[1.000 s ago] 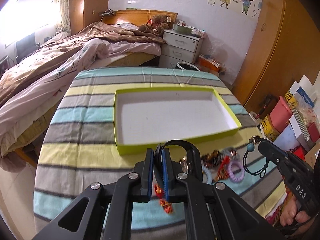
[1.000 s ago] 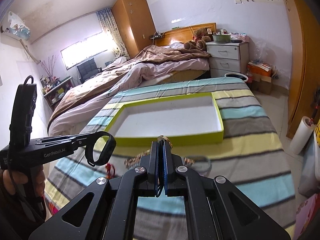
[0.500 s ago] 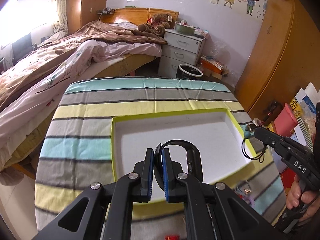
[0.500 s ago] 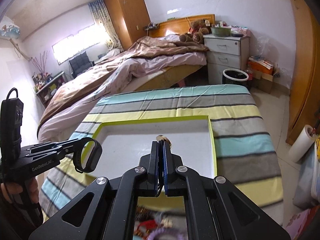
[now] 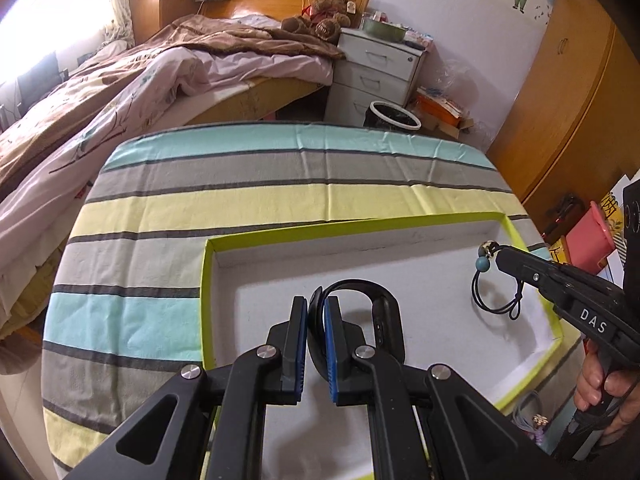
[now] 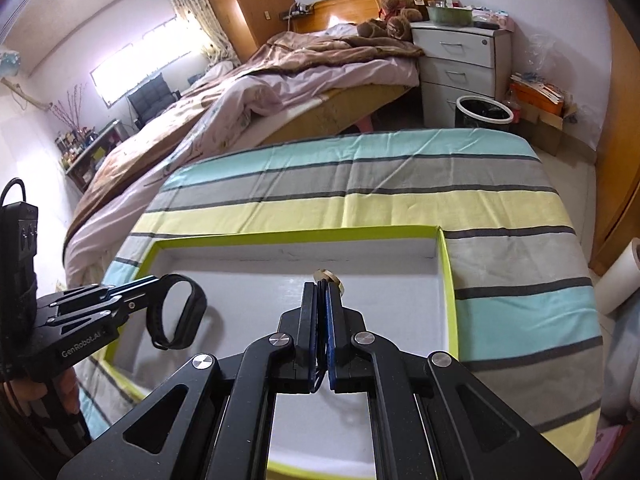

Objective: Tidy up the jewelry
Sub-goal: 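Carry the black wristband and cord bracelet with both grippers over the green box, then open both grippers to drop the wristband and cord bracelet into the box, then move both open grippers back to the jewelry row, then grasp the purple coil hair tie with the right gripper while the left gripper grasps the red tassel charm, then carry the purple hair tie and red tassel with both grippers into the box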

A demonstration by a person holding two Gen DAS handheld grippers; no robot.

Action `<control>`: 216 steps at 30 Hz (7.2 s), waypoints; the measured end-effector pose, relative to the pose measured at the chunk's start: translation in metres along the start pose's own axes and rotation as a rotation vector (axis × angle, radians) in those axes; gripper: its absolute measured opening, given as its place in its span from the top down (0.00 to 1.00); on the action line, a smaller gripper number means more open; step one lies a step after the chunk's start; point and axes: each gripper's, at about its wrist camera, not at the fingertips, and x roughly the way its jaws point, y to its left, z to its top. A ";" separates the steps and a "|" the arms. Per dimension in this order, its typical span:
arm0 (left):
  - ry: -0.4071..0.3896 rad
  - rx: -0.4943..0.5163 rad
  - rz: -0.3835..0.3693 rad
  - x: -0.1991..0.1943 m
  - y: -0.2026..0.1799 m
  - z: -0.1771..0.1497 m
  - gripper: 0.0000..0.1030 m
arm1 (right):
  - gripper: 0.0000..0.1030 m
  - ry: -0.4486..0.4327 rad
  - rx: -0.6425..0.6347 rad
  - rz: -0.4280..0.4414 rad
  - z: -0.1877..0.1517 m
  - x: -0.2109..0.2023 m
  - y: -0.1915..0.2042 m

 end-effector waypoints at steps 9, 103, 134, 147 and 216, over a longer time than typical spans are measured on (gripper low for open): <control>0.021 -0.005 0.017 0.016 0.003 0.004 0.92 | 0.96 0.027 -0.046 -0.087 -0.001 0.014 -0.006; -0.083 -0.077 -0.099 -0.113 -0.003 -0.184 0.60 | 0.91 -0.027 -0.060 -0.220 -0.159 -0.087 0.018; -0.050 0.070 0.090 -0.077 -0.046 -0.172 0.62 | 0.91 -0.125 -0.011 -0.116 -0.156 -0.113 0.025; -0.066 0.049 0.089 -0.082 -0.035 -0.170 0.87 | 0.91 -0.127 -0.006 -0.118 -0.156 -0.111 0.025; -0.004 -0.010 0.039 -0.018 -0.003 -0.057 0.87 | 0.91 0.063 -0.115 -0.143 0.006 0.041 0.046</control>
